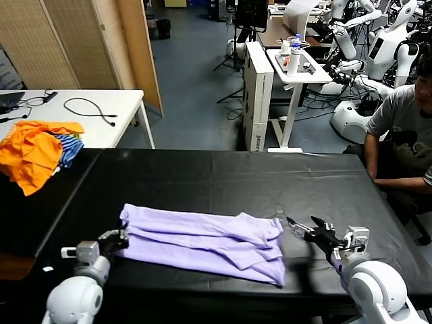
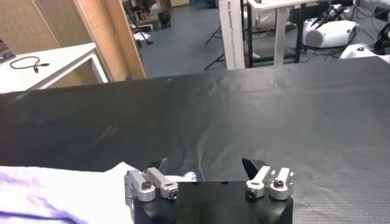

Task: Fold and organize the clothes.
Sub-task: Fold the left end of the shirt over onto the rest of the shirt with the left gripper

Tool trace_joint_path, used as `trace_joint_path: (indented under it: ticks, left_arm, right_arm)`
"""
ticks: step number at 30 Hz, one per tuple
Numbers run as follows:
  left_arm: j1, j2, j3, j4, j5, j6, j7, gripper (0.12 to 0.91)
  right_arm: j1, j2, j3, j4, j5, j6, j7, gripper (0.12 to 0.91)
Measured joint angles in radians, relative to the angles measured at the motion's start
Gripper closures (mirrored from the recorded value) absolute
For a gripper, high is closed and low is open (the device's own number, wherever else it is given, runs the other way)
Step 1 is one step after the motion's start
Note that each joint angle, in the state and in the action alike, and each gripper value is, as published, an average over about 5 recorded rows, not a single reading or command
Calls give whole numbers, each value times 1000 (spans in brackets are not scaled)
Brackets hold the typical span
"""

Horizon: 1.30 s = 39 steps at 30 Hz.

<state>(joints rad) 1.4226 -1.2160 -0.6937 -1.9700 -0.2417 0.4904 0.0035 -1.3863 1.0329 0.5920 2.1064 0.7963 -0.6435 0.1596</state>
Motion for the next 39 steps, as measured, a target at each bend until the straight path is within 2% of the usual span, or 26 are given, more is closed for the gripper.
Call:
trace_joint_path:
  ticks: [8, 14, 17, 23, 26, 31, 39]
  left_arm:
    - [9, 127, -89, 56, 52, -68, 9, 859]
    - [33, 137, -122, 28, 104, -79, -11, 859]
    - [50, 108, -106, -22, 62, -48, -30, 859]
    - [65, -3, -29, -154, -111, 51, -76, 859]
    - [56, -60, 21, -205, -183, 84, -96, 859]
    - [30, -132, 103, -243, -227, 99, -108, 859]
    - [14, -211, 218, -255, -215, 98, -107, 859]
  right_arm:
    - [-10, 12, 1, 2, -4, 2, -1, 118]
    - [-27, 19, 10, 15, -9, 4, -14, 118]
    - [-41, 17, 23, 19, -12, 19, -27, 118]
    - [-70, 16, 44, 6, -32, 47, -35, 118]
    - [-82, 22, 47, 2, -42, 50, -40, 118]
    - [-93, 34, 46, 0, -56, 51, -41, 118]
    - [-93, 38, 46, -2, -59, 50, -40, 118]
